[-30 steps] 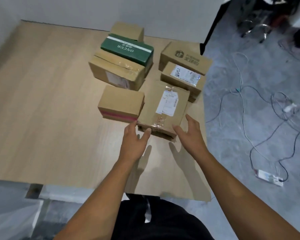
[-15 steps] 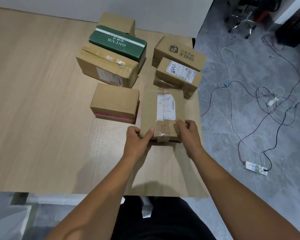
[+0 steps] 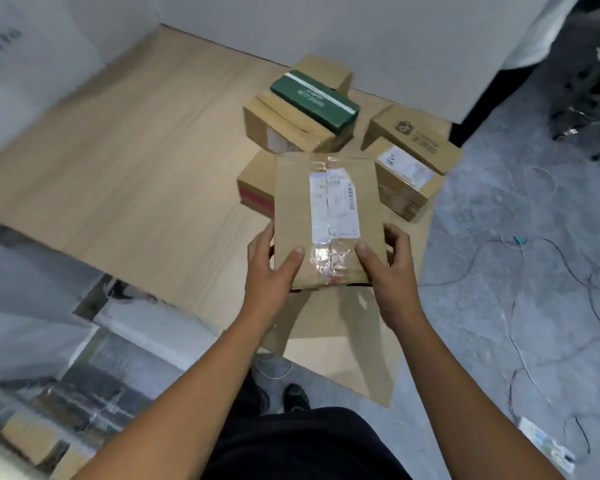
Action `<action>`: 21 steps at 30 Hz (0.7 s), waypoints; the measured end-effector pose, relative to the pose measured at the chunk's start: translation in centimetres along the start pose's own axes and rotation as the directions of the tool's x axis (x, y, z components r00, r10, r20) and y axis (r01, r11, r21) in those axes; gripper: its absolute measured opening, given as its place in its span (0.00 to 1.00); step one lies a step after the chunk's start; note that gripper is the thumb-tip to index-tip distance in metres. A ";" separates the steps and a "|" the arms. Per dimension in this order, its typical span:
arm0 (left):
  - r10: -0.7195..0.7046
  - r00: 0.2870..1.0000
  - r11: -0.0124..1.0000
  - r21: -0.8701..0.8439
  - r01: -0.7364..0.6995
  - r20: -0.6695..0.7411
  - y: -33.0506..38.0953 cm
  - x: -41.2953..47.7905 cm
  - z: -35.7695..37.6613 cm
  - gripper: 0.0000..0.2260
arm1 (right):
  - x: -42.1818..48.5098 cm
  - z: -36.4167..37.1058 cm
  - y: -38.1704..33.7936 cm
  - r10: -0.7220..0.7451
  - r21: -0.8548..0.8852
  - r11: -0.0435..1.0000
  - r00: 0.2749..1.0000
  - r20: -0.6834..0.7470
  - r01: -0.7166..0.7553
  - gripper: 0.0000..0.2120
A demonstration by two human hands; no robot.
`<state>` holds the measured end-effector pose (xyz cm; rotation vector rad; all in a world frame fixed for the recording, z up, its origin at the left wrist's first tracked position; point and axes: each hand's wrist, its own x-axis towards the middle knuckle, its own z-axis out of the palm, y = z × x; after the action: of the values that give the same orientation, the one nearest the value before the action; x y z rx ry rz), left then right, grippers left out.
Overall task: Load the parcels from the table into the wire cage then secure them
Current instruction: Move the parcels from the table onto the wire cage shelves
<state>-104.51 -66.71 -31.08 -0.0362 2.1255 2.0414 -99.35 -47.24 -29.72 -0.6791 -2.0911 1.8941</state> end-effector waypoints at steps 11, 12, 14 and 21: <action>-0.058 0.831 0.959 -0.263 -0.109 -0.554 -1.3 -4.1 -21.1 0.30 | -1.5 25.4 -5.2 -0.021 -0.090 0.991 0.761 0.649 0.104 0.36; -0.071 0.792 0.955 -0.271 -0.122 -0.606 -2.0 -4.9 -23.5 0.29 | -2.5 28.5 -5.2 -0.016 -0.119 0.983 0.718 0.696 0.138 0.38; -0.114 0.703 0.942 -0.302 -0.149 -0.702 -3.3 -6.6 -28.5 0.27 | -5.0 34.9 -5.2 -0.006 -0.163 0.964 0.630 0.777 0.210 0.40; -0.294 0.297 0.875 -0.381 -0.300 -0.909 -7.8 -15.5 -42.6 0.27 | -17.6 54.3 -4.0 0.060 -0.137 0.899 0.194 0.979 0.416 0.26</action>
<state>-93.37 -111.12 -35.04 -1.8256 1.7979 2.8988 -110.44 -103.34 -30.65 1.1754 -3.0591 1.9267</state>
